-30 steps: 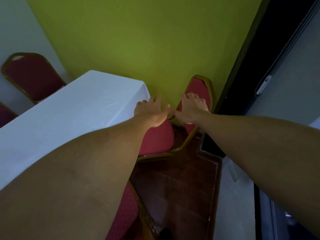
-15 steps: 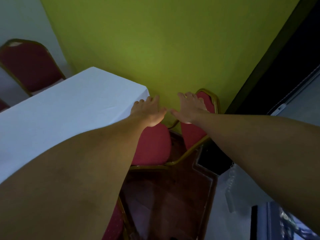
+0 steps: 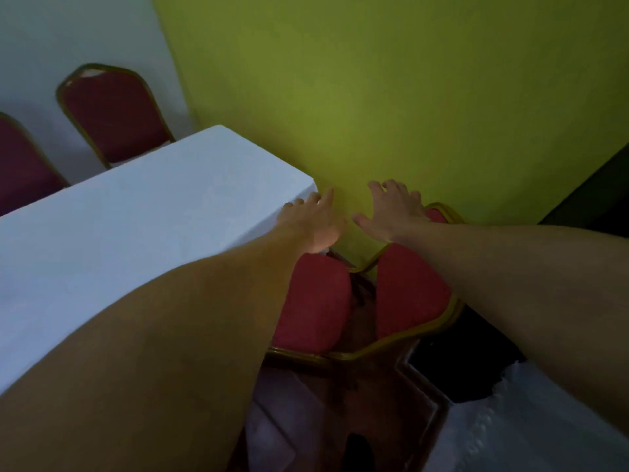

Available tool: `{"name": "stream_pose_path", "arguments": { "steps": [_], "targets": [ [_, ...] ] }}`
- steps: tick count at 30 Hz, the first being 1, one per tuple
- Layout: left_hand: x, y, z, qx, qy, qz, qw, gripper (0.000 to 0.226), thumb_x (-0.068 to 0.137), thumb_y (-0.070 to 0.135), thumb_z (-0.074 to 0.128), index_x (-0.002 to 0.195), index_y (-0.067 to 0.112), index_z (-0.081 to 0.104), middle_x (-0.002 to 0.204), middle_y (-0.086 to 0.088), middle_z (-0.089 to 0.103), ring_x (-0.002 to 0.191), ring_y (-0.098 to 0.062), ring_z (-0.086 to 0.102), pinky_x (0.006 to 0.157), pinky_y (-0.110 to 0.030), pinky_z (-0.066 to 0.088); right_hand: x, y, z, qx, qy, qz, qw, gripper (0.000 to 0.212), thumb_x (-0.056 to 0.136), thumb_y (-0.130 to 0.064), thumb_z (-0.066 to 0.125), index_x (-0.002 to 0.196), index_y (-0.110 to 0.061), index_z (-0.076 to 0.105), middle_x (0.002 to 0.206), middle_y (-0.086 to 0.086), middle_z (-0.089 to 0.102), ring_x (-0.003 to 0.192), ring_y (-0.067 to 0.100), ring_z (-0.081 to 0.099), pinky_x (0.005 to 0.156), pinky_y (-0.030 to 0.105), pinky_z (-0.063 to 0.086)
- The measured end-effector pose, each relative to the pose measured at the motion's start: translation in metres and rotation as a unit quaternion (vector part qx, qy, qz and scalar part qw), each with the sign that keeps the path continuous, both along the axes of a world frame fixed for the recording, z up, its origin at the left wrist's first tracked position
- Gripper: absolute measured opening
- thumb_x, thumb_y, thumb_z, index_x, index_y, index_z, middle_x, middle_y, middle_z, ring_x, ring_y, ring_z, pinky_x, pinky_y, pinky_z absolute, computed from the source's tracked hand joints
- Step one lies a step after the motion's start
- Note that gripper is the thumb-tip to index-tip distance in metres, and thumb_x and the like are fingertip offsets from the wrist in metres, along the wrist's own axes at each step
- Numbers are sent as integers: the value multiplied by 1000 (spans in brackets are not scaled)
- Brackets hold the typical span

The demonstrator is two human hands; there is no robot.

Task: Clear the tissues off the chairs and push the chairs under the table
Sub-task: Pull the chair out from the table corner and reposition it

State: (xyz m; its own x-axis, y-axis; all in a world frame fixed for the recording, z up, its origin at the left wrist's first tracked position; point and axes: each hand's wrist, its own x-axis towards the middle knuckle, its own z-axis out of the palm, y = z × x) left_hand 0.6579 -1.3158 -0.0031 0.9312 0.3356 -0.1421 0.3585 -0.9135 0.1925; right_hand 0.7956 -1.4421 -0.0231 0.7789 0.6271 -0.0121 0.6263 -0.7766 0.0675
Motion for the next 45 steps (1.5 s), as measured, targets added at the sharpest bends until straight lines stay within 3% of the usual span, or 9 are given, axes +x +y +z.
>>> {"name": "stream_pose_path", "arguments": {
  "steps": [5, 11, 28, 31, 34, 38, 43, 45],
  "targets": [
    [52, -11, -21, -29, -1, 49, 998, 77, 98, 62, 23, 160, 19, 6, 161, -13, 25, 142, -37, 34, 113, -53, 29, 58, -6, -12, 2, 26, 43, 999, 82, 92, -71, 45, 153, -18, 30, 155, 16, 34, 142, 35, 32, 112, 58, 29],
    [87, -18, -42, -62, -4, 77, 995, 79, 97, 59, 32, 159, 16, 9, 160, -15, 27, 142, -36, 35, 113, -49, 31, 105, -5, -30, -10, 44, 70, 996, 81, 92, -70, 47, 151, -17, 32, 153, 17, 36, 141, 36, 33, 111, 59, 30],
    [169, -88, -138, -180, 98, -33, 978, 102, 86, 79, 38, 160, 16, 4, 162, -12, 21, 139, -39, 36, 108, -53, 37, 214, -13, -95, -115, 72, 41, 990, 86, 86, -72, 55, 151, -21, 31, 152, 14, 37, 139, 35, 36, 110, 61, 31],
    [185, -99, -149, -212, 109, -37, 970, 110, 82, 86, 32, 160, 15, 0, 164, -11, 15, 142, -38, 32, 112, -53, 34, 234, -3, -108, -142, 86, 58, 984, 86, 85, -73, 55, 150, -20, 34, 151, 15, 39, 139, 36, 37, 110, 60, 31],
    [202, -115, -153, -264, 119, 5, 957, 126, 63, 95, 19, 159, 16, -2, 165, -10, 12, 143, -38, 32, 112, -54, 34, 250, 7, -124, -187, 118, 70, 973, 87, 85, -73, 56, 150, -20, 35, 153, 16, 36, 140, 37, 35, 111, 62, 30],
    [228, -140, -147, -344, 145, 47, 927, 129, 64, 93, 38, 159, 17, -6, 166, -9, 7, 146, -39, 25, 115, -53, 29, 263, 16, -145, -242, 147, 89, 955, 88, 83, -73, 59, 150, -21, 33, 154, 15, 34, 140, 38, 35, 111, 66, 27],
    [246, -168, -150, -440, 177, 99, 875, 147, 45, 95, 52, 158, 25, -12, 167, -9, 4, 150, -35, 17, 119, -53, 21, 268, 20, -169, -314, 168, 105, 929, 88, 83, -69, 62, 151, -21, 34, 153, 14, 33, 141, 39, 33, 110, 71, 22],
    [249, -180, -156, -427, 210, 74, 877, 147, 57, 83, 70, 154, 26, -23, 167, -8, -8, 150, -38, 14, 119, -54, 21, 268, 20, -179, -344, 178, 98, 917, 86, 82, -68, 63, 149, -22, 36, 151, 14, 35, 140, 41, 33, 108, 74, 21]
  ]
}}
